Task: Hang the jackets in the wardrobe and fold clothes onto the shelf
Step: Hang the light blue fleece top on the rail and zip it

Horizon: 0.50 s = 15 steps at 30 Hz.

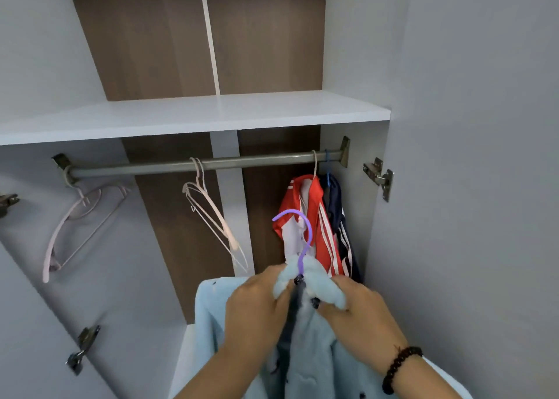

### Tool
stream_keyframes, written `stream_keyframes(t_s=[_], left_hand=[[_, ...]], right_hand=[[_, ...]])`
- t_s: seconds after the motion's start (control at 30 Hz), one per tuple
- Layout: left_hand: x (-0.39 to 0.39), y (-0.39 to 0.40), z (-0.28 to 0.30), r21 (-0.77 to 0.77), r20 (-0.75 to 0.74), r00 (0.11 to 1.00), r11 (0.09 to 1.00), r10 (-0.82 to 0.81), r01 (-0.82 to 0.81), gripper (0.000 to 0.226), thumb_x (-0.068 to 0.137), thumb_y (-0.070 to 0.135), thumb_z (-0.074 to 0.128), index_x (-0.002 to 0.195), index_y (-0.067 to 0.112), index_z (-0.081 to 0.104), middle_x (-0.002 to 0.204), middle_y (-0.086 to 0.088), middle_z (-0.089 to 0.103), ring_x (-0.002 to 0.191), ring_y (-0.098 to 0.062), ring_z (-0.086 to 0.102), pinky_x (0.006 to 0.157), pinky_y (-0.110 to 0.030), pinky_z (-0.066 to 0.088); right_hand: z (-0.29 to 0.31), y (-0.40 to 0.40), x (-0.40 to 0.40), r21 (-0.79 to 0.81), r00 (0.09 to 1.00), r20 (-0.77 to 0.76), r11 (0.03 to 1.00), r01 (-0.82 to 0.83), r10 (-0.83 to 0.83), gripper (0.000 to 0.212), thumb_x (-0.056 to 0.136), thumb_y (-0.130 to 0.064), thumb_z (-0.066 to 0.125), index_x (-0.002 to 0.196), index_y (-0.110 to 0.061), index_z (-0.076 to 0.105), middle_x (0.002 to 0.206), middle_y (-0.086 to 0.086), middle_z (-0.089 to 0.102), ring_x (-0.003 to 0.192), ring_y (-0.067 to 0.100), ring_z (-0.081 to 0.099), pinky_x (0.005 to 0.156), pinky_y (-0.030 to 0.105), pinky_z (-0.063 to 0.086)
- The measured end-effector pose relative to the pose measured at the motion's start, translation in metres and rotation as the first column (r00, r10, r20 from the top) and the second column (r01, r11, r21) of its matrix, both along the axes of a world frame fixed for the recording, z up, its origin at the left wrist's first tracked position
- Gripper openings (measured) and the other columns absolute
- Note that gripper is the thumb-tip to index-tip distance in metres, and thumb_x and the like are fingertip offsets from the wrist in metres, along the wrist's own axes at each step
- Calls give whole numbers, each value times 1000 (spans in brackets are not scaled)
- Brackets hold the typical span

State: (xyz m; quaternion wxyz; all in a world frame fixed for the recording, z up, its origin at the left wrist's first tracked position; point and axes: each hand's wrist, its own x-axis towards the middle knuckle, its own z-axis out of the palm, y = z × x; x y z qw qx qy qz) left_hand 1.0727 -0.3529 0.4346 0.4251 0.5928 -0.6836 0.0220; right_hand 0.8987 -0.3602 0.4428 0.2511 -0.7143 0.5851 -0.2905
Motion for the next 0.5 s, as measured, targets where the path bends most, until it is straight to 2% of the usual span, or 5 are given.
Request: stream_keyframes(t_s=[0.07, 0.17, 0.3, 0.4, 0.5], left_hand=[[-10, -6, -7, 82, 3, 999, 995, -54, 54, 21, 81, 36, 73, 100, 29, 75, 76, 10, 73, 64, -9, 65, 62, -12, 44], [-20, -25, -18, 220, -165, 962, 942, -219, 252, 38, 84, 50, 58, 117, 34, 66, 101, 15, 72, 88, -6, 66, 83, -23, 51], [-18, -56, -21, 299, -325, 863, 823, -388, 483, 33, 87, 31, 69, 111, 49, 56, 106, 32, 62, 100, 9, 59, 84, -5, 43], [-9, -81, -25, 372, -268, 887, 809, -376, 455, 37, 89, 25, 68, 114, 48, 55, 109, 27, 53, 106, 12, 48, 85, 3, 32], [-1, -105, -27, 390, -280, 886, 800, -369, 456, 42, 90, 18, 65, 123, 41, 56, 111, 19, 51, 107, 12, 42, 87, 3, 31]], right_hand=[[-9, 1, -15, 55, 999, 37, 998, 32, -34, 8, 83, -29, 58, 81, -37, 58, 81, -13, 65, 74, 5, 60, 63, 18, 49], [-15, -1, -29, 102, 993, 72, 991, 90, -98, 17, 80, -26, 61, 74, -41, 57, 81, -13, 66, 75, 6, 58, 60, 12, 42], [-18, -12, -29, 140, 973, 148, 977, 160, -180, 10, 80, -23, 66, 85, -32, 67, 89, -8, 71, 85, 12, 64, 74, 23, 50], [-19, -25, -22, 141, 952, 209, 970, 199, -225, 10, 80, -20, 67, 78, -30, 66, 77, -10, 70, 74, 9, 63, 69, 24, 50], [-19, -44, -11, 155, 924, 272, 960, 235, -270, 11, 80, -17, 66, 79, -28, 67, 75, -11, 70, 72, 7, 64, 66, 23, 51]])
